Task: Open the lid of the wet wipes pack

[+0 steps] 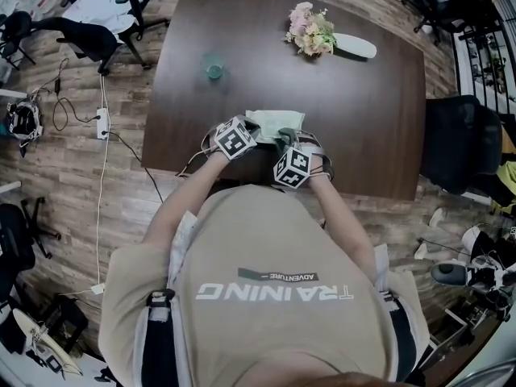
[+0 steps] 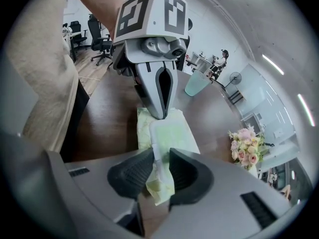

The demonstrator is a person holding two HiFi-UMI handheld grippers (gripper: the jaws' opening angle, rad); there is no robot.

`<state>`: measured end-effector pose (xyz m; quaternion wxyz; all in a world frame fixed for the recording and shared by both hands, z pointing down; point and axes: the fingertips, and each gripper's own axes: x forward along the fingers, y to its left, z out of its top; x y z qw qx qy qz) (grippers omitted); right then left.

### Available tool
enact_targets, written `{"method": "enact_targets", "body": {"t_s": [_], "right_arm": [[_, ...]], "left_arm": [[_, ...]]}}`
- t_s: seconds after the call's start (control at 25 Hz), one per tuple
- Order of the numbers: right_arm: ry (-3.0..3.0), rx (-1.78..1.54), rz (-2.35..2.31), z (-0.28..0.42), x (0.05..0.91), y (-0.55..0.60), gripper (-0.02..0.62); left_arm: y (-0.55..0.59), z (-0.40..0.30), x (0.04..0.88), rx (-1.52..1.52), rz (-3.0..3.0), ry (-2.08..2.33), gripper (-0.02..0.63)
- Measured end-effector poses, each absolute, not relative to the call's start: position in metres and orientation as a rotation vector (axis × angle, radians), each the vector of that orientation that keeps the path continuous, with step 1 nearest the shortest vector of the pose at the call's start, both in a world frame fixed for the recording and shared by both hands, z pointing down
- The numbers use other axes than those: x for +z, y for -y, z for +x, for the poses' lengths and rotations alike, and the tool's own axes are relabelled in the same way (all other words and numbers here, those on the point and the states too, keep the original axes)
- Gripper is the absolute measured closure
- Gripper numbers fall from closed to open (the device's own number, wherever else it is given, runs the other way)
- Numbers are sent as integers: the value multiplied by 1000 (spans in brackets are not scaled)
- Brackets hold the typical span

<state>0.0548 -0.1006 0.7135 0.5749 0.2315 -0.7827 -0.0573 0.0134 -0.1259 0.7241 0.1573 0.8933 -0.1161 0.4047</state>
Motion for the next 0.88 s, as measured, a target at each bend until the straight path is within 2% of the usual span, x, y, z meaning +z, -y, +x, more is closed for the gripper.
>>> {"method": "enact_targets", "body": {"t_s": [0.88], "right_arm": [[1871,10,394,54,709,101,509]], "left_arm": [[127,12,724,1160,2551,322,597]]}}
